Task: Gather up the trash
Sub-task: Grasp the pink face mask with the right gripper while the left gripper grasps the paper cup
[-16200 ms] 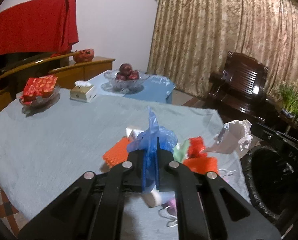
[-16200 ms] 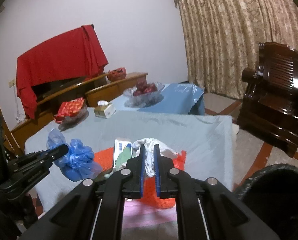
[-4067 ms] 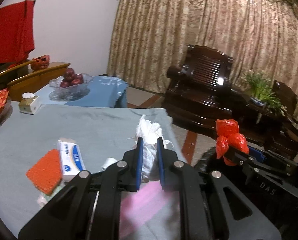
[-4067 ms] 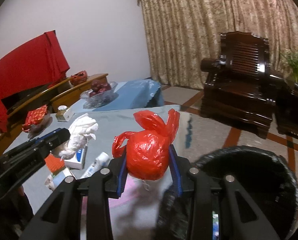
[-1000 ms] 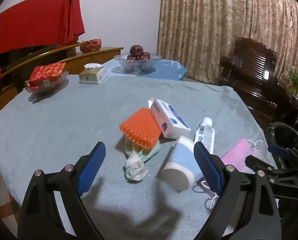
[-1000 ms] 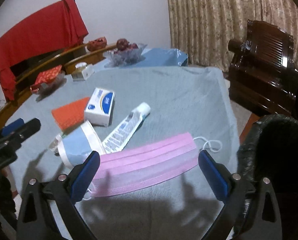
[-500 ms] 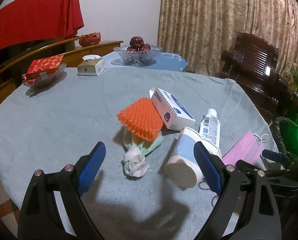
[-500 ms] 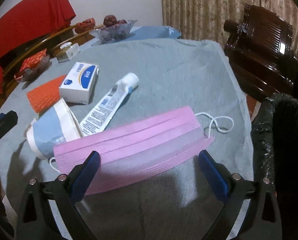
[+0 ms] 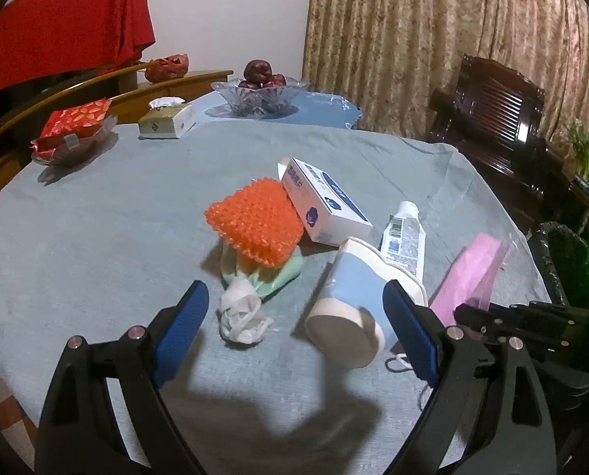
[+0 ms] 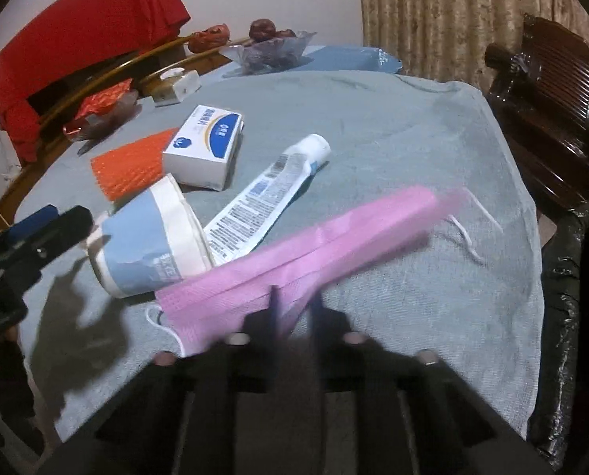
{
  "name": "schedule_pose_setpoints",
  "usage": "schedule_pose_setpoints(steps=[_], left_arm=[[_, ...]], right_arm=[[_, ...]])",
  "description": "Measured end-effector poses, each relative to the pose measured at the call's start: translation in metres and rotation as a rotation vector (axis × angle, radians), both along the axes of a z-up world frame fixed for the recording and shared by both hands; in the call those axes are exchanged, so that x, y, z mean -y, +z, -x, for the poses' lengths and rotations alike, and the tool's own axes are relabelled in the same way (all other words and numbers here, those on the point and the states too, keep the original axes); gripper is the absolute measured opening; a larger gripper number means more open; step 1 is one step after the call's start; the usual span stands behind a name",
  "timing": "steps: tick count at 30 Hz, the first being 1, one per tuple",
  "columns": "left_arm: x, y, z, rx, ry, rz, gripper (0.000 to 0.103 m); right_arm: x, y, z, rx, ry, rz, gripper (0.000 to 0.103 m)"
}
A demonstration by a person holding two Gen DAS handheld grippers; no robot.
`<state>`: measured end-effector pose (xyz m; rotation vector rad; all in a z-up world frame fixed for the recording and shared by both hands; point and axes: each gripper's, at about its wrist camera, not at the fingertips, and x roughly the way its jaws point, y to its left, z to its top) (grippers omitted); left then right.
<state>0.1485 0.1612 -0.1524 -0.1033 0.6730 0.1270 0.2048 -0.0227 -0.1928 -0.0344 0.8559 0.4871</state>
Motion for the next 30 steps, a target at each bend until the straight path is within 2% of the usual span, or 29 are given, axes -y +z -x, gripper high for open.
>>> schedule_pose_setpoints(steps=[4, 9, 17, 21, 23, 24, 25, 29, 30], left_arm=[[0.004, -0.003, -0.002, -0.010, -0.013, 0.010, 0.087], [0.012, -0.009, -0.011, -0.027, -0.043, 0.022, 0.087], [0.025, -0.019, -0.024, -0.065, -0.082, 0.052, 0.079], [0.030, -0.026, -0.029, -0.100, -0.112, 0.084, 0.066], [0.034, -0.027, -0.028, -0.099, -0.122, 0.090, 0.063], [0.036, -0.027, -0.028, -0.098, -0.124, 0.092, 0.058], [0.037, -0.026, -0.027, -0.094, -0.123, 0.096, 0.045], [0.035, -0.022, -0.024, -0.080, -0.104, 0.121, 0.037], [0.035, -0.021, -0.023, -0.076, -0.103, 0.119, 0.028]], right_arm=[[0.008, 0.005, 0.000, 0.011, -0.007, -0.037, 0.001], [0.016, 0.013, -0.005, 0.044, -0.022, -0.020, 0.001], [0.026, 0.014, -0.017, 0.037, -0.045, -0.025, 0.001], [0.027, 0.013, -0.018, 0.033, -0.049, -0.032, 0.001], [0.026, 0.012, -0.018, 0.032, -0.048, -0.032, 0.001], [0.026, 0.012, -0.018, 0.032, -0.049, -0.032, 0.001], [0.027, 0.012, -0.018, 0.032, -0.051, -0.034, 0.001], [0.029, 0.014, -0.017, 0.034, -0.055, -0.040, 0.001], [0.029, 0.014, -0.017, 0.035, -0.055, -0.041, 0.001]])
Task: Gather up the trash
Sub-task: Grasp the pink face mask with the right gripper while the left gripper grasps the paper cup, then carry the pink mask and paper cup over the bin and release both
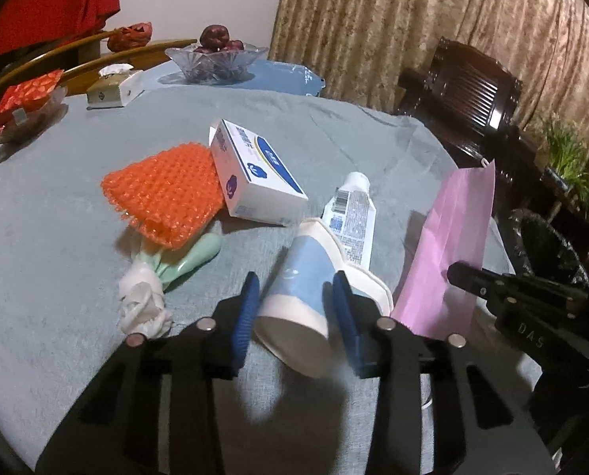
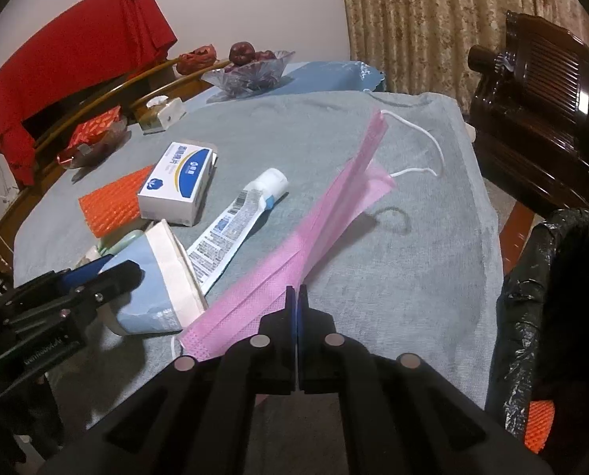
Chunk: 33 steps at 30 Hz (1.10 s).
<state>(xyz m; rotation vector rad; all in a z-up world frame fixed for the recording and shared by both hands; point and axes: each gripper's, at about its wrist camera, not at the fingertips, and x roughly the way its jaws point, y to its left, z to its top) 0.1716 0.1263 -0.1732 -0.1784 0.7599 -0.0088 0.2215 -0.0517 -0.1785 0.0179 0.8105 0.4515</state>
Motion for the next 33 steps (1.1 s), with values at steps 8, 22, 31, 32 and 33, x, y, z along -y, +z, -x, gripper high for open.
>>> schedule_pose_setpoints(steps=[8, 22, 31, 32, 33], left_arm=[[0.008, 0.006, 0.006, 0.014, -0.020, 0.003, 0.023], [0.017, 0.032, 0.014, 0.082, -0.026, -0.005, 0.017], [0.030, 0.055, 0.022, 0.136, -0.030, -0.053, 0.017], [0.031, 0.057, 0.023, 0.140, -0.032, -0.053, 0.017], [0.032, 0.059, 0.023, 0.144, -0.033, -0.052, 0.017]], right_arm=[[0.000, -0.002, 0.003, -0.005, 0.003, -0.002, 0.001], [0.011, 0.028, 0.014, 0.056, 0.009, -0.019, 0.001], [0.023, 0.054, 0.025, 0.105, 0.000, -0.030, 0.001], [0.025, 0.058, 0.027, 0.114, -0.001, -0.031, 0.001], [0.026, 0.061, 0.028, 0.120, -0.002, -0.031, 0.001]])
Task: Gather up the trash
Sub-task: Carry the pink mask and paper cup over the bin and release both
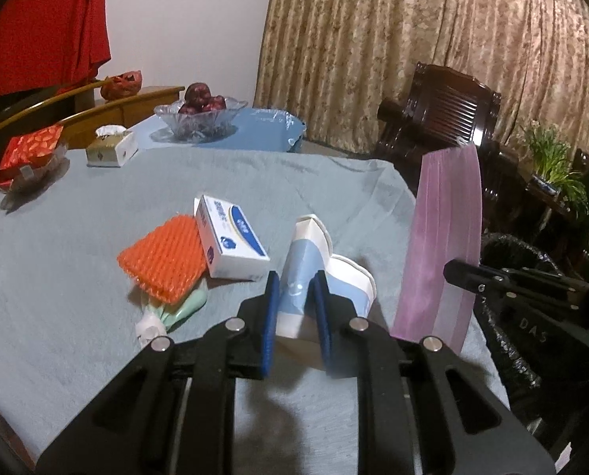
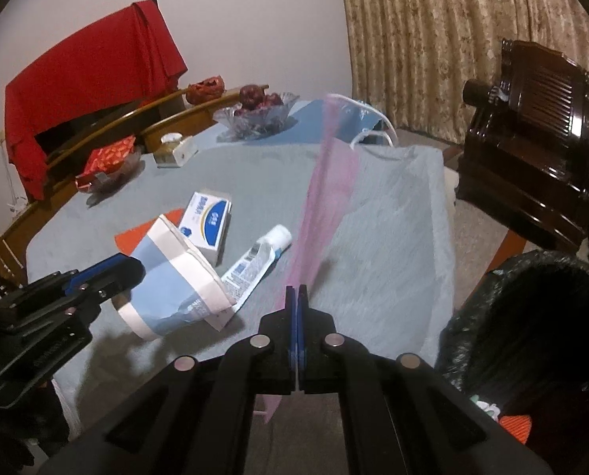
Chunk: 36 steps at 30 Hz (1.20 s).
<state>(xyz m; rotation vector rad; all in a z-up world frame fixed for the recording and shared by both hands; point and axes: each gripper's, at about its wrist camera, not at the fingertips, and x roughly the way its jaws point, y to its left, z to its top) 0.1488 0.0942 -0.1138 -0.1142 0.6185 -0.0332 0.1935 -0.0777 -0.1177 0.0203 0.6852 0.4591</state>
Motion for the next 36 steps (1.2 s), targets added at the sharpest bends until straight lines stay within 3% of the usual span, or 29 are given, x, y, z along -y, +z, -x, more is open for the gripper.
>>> schedule_pose_setpoints(steps=[17, 36], left_arm=[[0.046, 0.033, 0.000, 0.071, -0.088, -0.004, 0.016], [0.159, 0.034, -0.022, 0.080, -0.305, 0.030, 0.016]], right_arm=[[0.053, 0.043, 0.021, 0.091, -0.080, -0.033, 0.001], [0.171, 0.050, 0.044, 0.100, -0.324, 0.021, 0.001]])
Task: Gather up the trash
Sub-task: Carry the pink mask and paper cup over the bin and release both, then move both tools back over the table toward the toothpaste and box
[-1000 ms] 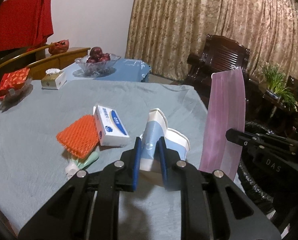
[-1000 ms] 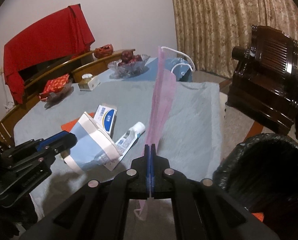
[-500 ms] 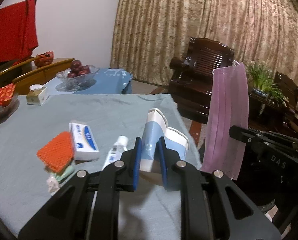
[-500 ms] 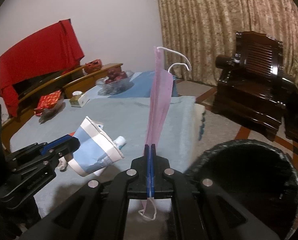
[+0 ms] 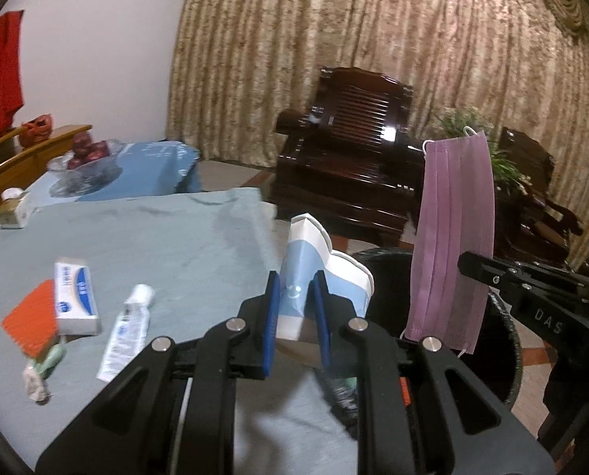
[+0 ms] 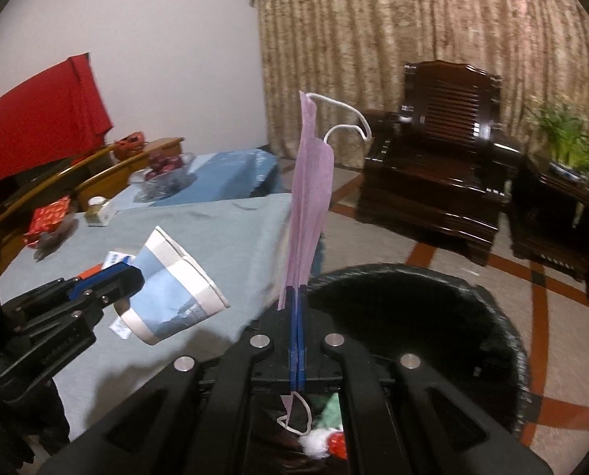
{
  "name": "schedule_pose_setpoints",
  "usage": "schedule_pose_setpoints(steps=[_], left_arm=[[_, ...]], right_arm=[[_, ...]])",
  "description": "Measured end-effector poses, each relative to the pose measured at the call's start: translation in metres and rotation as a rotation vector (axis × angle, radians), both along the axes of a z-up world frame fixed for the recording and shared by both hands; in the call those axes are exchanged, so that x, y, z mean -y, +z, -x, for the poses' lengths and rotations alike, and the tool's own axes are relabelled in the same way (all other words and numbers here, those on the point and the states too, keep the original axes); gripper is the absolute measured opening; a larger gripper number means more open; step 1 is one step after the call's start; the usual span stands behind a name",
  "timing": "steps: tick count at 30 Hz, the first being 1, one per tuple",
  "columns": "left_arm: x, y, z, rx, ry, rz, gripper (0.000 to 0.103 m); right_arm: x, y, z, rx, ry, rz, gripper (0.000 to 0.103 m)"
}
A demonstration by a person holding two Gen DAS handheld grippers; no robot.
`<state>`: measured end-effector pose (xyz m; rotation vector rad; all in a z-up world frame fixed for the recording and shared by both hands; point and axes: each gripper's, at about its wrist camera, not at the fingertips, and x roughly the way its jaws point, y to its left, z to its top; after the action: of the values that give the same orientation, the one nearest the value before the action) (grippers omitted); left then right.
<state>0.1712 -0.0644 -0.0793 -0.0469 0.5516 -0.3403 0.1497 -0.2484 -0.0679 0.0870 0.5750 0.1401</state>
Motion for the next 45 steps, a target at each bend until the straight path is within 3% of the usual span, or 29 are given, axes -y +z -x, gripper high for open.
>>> schedule_pose_setpoints(steps=[17, 21, 24, 27, 30, 34, 40, 45], left_arm=[[0.090, -0.037, -0.017, -0.065, -0.147, -0.031, 0.017], [0.098, -0.044, -0.022, -0.095, -0.179, -0.028, 0.020], [0.099, -0.048, -0.022, -0.112, -0.188, -0.027, 0.037], [0.095, -0.052, -0.022, -0.121, -0.189, -0.035, 0.042], [0.089, -0.053, -0.020, -0.119, -0.174, -0.035, 0.055], [0.069, -0.049, -0.014, -0.096, -0.133, -0.031, 0.077], [0.028, -0.035, -0.008, -0.056, -0.057, -0.034, 0.089], [-0.016, -0.023, -0.002, -0.041, 0.026, -0.032, 0.090]], right_arm=[[0.074, -0.042, 0.011, -0.105, -0.172, 0.002, 0.001], [0.081, -0.049, 0.013, -0.123, -0.195, 0.011, 0.006], [0.085, -0.052, 0.013, -0.138, -0.210, 0.013, 0.019], [0.089, -0.055, 0.015, -0.145, -0.224, 0.015, 0.034], [0.085, -0.055, 0.018, -0.145, -0.238, 0.021, 0.069], [0.077, -0.053, 0.020, -0.132, -0.215, 0.018, 0.091], [0.053, -0.045, 0.017, -0.092, -0.159, 0.001, 0.095], [0.022, -0.036, 0.009, -0.067, -0.098, -0.006, 0.096]])
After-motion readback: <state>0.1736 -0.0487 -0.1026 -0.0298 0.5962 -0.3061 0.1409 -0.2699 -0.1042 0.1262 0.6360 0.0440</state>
